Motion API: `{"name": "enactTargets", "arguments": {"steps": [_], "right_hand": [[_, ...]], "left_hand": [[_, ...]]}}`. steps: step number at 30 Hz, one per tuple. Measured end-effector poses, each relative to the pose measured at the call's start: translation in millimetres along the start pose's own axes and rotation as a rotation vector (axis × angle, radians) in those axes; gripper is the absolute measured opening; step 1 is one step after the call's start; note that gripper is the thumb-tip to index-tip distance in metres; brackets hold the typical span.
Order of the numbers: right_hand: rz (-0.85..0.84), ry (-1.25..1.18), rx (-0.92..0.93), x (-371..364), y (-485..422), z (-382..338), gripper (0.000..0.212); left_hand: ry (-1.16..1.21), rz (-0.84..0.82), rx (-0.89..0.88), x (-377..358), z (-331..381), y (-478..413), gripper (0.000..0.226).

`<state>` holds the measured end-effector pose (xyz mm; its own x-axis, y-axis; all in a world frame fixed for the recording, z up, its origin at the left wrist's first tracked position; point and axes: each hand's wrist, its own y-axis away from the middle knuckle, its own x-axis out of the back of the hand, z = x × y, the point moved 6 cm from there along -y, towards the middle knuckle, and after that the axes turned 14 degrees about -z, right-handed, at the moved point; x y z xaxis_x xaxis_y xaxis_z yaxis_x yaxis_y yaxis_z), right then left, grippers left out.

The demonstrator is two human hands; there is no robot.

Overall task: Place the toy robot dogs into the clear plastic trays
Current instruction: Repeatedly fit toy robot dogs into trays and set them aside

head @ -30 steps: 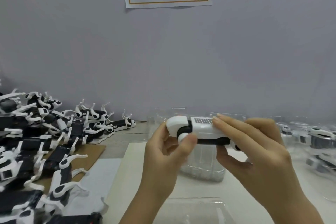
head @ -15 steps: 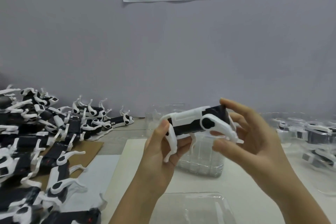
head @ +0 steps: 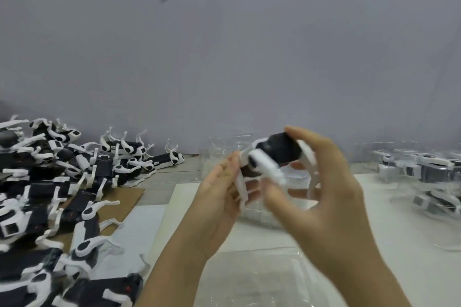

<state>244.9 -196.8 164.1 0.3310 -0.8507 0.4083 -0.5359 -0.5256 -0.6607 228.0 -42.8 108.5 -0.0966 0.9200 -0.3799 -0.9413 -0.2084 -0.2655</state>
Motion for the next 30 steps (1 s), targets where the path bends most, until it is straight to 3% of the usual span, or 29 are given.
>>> {"name": "enactTargets", "arguments": {"steps": [1,3,6,13,16,18,21,24,27,30], "right_hand": [[-0.007,-0.064,-0.067,7,-2,14,0.054],[-0.088,-0.182,-0.219,13,-6,34,0.045],[-0.207,-0.021,-0.302,16,-6,47,0.039],[-0.273,0.363,-0.293,12,-3,59,0.036],[-0.223,0.245,-0.305,18,-1,68,0.037],[-0.107,0.152,-0.298,27,-1,71,0.037],[-0.016,0.118,-0.263,30,1,68,0.035],[0.021,0.105,-0.275,31,3,68,0.034],[0.023,0.098,-0.267,30,3,67,0.04],[0.053,0.079,-0.266,33,2,67,0.038]], "left_hand": [[-0.06,0.032,-0.015,5,4,0,0.018],[-0.217,0.115,-0.037,15,13,5,0.05],[-0.46,0.209,-0.045,25,27,14,0.068],[-0.682,0.19,0.008,23,28,27,0.07],[-0.602,0.051,-0.064,21,26,27,0.046],[-0.706,-0.046,-0.058,21,17,29,0.047],[-1.042,-0.257,0.228,30,-14,38,0.053],[-1.202,-0.479,0.479,37,-37,54,0.052],[-1.485,-0.41,0.488,39,-33,58,0.045],[-1.71,-0.172,0.378,37,-17,70,0.035]]}}
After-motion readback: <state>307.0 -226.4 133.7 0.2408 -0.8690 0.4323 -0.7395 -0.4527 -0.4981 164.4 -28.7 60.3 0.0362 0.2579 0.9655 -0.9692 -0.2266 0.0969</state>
